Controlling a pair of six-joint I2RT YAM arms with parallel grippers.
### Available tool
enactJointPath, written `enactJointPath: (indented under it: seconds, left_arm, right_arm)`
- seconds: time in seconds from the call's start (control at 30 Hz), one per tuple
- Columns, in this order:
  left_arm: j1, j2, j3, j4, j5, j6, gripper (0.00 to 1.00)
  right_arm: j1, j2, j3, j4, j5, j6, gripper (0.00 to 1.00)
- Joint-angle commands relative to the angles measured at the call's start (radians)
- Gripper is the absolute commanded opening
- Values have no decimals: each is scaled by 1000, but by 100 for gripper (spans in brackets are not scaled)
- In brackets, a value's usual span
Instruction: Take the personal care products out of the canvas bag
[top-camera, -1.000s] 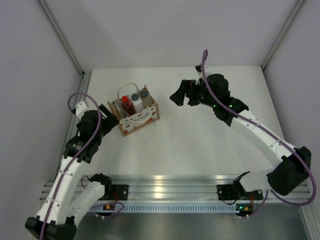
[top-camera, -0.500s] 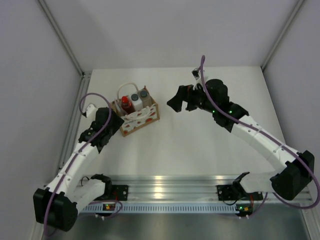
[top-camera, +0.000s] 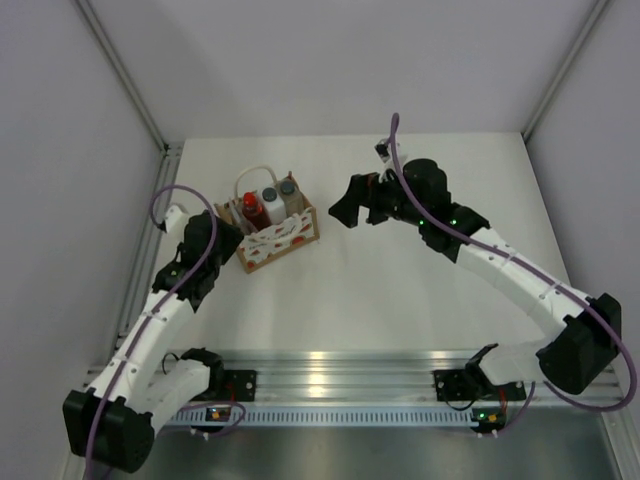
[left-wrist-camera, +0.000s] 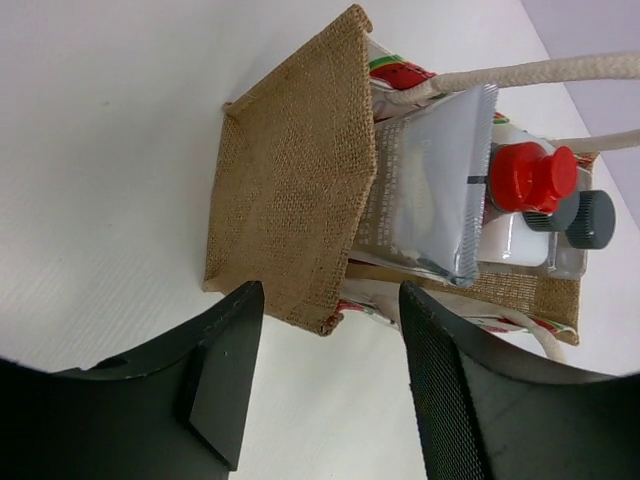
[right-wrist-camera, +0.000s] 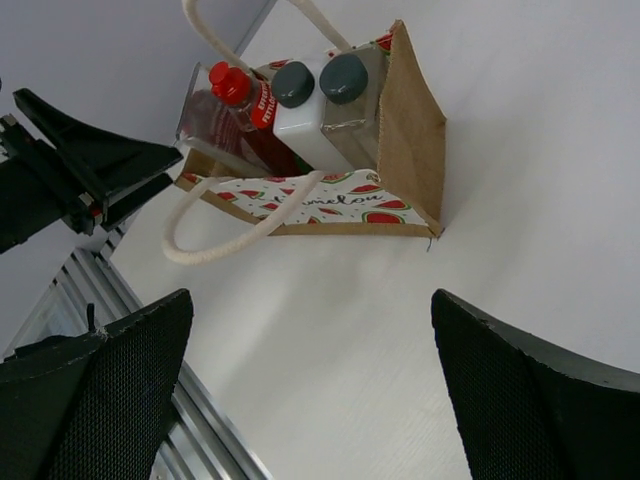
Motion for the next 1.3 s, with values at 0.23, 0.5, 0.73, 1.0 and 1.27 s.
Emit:
enactJointPath:
  seconds: [0.23, 0.5, 0.73, 1.0, 1.27]
  left_arm:
    - [2, 62, -72, 114, 1, -14, 36]
    - [3, 19, -119, 115, -20, -45, 0]
    - [2, -13, -168, 121, -22, -99, 0]
    - [2, -50, -191, 135, -28, -125, 0]
    - [2, -18, -215, 173, 3, -134, 0]
  right_arm:
    - [119, 164, 272, 15, -45, -103, 99]
    - [232, 430, 528, -63, 95, -168, 94]
    - [312, 673, 838, -191, 205, -220, 73]
    - [355, 796, 944, -200, 254, -220, 51]
    - [379, 850, 989, -198, 271, -217, 48]
